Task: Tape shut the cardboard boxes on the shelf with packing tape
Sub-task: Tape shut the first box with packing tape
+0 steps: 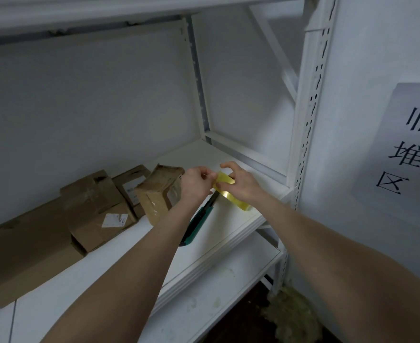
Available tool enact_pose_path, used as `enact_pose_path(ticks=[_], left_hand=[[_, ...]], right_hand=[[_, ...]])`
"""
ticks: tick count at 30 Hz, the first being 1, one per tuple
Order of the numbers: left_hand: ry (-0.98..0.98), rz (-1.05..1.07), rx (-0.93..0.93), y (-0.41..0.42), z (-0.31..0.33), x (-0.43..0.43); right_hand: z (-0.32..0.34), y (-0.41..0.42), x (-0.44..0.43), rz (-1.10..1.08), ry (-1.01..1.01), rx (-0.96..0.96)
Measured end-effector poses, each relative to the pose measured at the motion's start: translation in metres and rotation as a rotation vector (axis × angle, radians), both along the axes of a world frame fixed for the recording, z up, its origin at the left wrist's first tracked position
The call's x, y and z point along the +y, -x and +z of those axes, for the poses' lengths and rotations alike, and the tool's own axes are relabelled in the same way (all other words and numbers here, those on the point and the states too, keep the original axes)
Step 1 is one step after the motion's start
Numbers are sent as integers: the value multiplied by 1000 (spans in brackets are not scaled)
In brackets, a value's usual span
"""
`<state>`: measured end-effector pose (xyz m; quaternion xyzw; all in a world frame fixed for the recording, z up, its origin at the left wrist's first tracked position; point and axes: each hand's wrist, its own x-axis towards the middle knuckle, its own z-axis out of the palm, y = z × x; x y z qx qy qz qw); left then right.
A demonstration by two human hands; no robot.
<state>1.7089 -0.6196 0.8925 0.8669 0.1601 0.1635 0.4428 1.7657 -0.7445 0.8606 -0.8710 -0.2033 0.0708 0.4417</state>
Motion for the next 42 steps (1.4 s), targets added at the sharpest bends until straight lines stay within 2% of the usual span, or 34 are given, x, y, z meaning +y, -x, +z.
enact_pose_path(ticks=[6,8,16,23,26,30,33,36,42], left_hand=[[5,0,-64,0,-2,-5],[60,6,-62,-1,-2,-3],[211,-27,40,-12,1,2],[192,-56,108,-21,5,-1],[72,-72,139,-20,6,2],[-300,-116,170,-21,11,7],[-483,-121,195,-20,14,9],[-570,-82,172,-19,13,9],[-598,-18,76,-15,26,26]], right_hand=[[-1,-2,2,-37,-18,-37],[-2,0,1,-46,-33,-64],[-2,1,-1,-3,-62,-151],[-2,-6,0,-13,-79,-106],[-2,-3,0,-29,-88,-96],[-2,-1,5,-77,-121,-96],[-1,0,7,-97,-127,-88],[0,-1,9,-122,-110,-103],[4,-12,2,-235,-109,-165]])
